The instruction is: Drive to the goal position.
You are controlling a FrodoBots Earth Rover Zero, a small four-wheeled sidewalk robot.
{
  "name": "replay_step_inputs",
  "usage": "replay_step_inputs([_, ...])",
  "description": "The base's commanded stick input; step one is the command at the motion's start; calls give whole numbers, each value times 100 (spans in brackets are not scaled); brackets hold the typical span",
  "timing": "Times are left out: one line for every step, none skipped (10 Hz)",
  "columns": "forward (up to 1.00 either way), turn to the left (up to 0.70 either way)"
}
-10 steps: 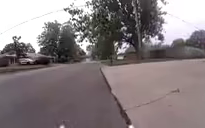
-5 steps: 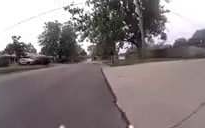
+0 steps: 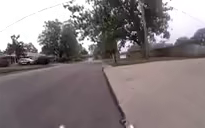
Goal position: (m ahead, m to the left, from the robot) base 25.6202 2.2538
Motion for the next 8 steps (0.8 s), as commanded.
replay_step_inputs([100,0])
replay_step_inputs([100,0])
replay_step_inputs([100,0])
replay_step_inputs([100,0])
replay_step_inputs([100,0])
replay_step_inputs([100,0])
replay_step_inputs([100,0])
replay_step_inputs([100,0])
